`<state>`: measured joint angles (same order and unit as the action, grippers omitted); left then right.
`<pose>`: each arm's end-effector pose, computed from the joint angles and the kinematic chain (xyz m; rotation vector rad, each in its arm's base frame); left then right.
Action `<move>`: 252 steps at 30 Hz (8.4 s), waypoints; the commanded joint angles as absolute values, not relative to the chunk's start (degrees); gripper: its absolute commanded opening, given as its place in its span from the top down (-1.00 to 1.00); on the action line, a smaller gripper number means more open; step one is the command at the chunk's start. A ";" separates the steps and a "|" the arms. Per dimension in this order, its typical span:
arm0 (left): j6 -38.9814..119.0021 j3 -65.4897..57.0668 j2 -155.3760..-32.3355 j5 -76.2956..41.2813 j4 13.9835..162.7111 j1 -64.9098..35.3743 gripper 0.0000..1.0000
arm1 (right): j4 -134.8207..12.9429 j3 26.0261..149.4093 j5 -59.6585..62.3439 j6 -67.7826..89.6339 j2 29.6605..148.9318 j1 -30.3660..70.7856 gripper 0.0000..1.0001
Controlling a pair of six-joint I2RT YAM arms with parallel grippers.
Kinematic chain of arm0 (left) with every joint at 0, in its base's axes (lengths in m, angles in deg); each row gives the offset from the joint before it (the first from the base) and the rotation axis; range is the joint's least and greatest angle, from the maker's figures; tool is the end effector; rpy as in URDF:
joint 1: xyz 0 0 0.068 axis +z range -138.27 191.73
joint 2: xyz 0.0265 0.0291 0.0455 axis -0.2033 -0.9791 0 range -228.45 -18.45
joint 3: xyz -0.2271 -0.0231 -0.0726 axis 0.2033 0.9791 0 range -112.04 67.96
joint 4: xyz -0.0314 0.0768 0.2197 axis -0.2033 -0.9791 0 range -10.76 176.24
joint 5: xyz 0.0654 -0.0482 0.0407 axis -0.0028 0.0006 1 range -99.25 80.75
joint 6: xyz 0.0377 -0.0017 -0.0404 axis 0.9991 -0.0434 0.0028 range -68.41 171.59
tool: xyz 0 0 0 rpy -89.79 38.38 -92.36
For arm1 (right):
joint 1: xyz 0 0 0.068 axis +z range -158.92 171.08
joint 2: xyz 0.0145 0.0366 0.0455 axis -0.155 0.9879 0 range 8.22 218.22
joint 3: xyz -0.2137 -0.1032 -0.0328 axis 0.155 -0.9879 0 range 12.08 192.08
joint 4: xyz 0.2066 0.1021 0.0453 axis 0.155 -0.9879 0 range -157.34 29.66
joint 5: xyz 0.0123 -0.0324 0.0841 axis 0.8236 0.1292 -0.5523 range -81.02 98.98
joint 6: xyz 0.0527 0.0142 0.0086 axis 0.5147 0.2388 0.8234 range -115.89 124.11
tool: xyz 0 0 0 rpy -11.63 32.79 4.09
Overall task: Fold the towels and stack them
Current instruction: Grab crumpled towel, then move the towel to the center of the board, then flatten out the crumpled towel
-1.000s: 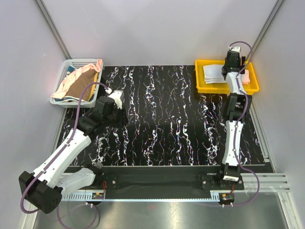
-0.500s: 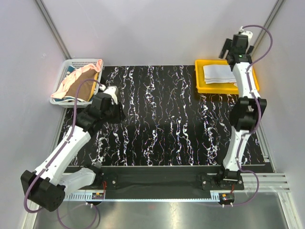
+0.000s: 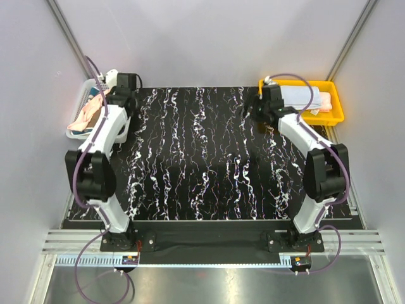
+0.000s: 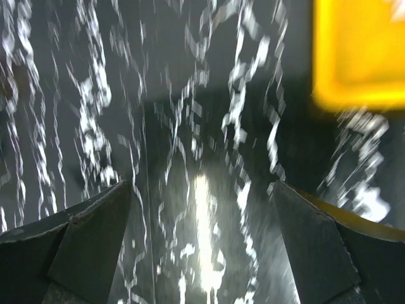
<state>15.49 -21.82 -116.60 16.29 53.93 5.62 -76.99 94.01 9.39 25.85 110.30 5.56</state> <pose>0.3569 -0.0219 0.2982 -0.7866 2.0562 0.1008 0.3692 0.0950 0.2528 0.1455 2.2298 0.3404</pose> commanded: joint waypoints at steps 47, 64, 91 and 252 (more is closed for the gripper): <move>19.51 -39.71 -124.63 12.03 60.93 18.41 0.98 | -68.87 92.77 2.13 28.90 109.73 11.30 -0.98; 16.35 -33.38 -123.13 0.60 68.40 18.68 1.00 | -69.66 93.56 2.13 28.90 111.05 11.56 -0.98; 15.28 -27.75 -111.52 -0.80 84.32 17.45 1.00 | -70.71 94.96 3.62 27.75 113.24 13.05 -0.98; 13.54 -28.08 -104.87 -23.05 72.34 1.89 1.00 | -90.42 130.25 13.91 21.07 105.61 10.51 0.89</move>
<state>13.90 -40.22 -111.53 -26.50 67.74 -1.24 -94.63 138.80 7.71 21.91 111.59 13.08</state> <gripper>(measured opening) 0.114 0.087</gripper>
